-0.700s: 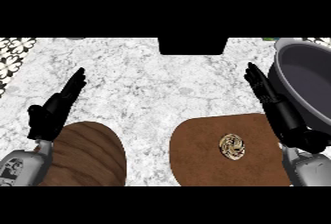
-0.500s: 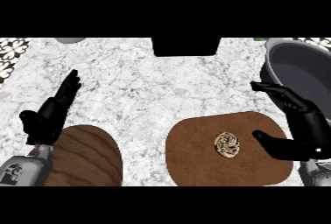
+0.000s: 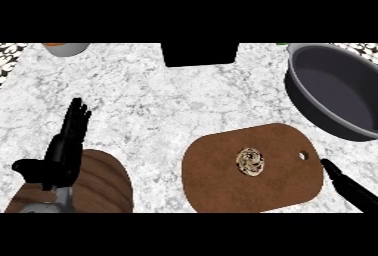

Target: Pick the cupcake from the cutting board and place it in the pot

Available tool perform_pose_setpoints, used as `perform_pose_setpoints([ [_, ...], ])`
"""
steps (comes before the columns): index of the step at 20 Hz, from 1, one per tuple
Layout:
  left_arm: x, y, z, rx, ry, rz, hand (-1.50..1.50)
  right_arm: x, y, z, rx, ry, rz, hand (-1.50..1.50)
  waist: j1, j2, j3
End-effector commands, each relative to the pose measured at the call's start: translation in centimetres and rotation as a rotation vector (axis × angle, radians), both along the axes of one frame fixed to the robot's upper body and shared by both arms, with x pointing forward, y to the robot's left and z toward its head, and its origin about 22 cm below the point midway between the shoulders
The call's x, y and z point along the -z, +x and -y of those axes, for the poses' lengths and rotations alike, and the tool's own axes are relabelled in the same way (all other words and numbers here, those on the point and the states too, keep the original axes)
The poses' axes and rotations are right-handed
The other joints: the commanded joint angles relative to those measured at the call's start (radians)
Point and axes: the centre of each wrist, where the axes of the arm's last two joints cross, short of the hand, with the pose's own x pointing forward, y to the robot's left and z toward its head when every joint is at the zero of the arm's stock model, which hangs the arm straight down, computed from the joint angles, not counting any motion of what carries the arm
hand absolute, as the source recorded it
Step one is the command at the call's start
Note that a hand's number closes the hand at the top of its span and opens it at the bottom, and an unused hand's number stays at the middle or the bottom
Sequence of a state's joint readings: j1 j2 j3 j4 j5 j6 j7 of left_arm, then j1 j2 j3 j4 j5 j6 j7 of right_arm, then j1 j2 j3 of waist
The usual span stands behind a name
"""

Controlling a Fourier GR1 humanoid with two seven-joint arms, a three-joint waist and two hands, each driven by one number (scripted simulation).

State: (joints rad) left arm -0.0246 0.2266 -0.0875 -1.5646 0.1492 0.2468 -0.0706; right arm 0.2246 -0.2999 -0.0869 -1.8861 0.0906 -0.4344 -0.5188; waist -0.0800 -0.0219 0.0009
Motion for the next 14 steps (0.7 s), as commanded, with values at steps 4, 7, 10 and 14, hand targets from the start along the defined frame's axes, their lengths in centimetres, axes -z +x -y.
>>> perform_pose_setpoints([
  [4,1.9,-1.7,2.1,0.018,-0.032,0.034,0.0,1.5,-8.9,-4.7,0.038,-0.09,0.165,-1.5,0.044,0.014,-0.001],
  [7,1.1,-0.9,3.2,0.045,-0.024,0.052,0.0,2.1,-11.2,-6.0,0.062,-0.157,-0.004,-1.5,0.058,0.019,-0.002],
  [10,0.1,-1.1,2.8,0.047,-0.038,0.045,0.0,2.6,-13.8,-5.6,0.12,-0.254,-0.211,-1.5,0.063,0.022,-0.004],
  [14,-0.4,-0.6,3.3,0.084,-0.019,0.07,0.0,2.8,-15.2,-4.8,0.122,-0.374,-0.485,-1.5,0.09,0.035,-0.006],
])
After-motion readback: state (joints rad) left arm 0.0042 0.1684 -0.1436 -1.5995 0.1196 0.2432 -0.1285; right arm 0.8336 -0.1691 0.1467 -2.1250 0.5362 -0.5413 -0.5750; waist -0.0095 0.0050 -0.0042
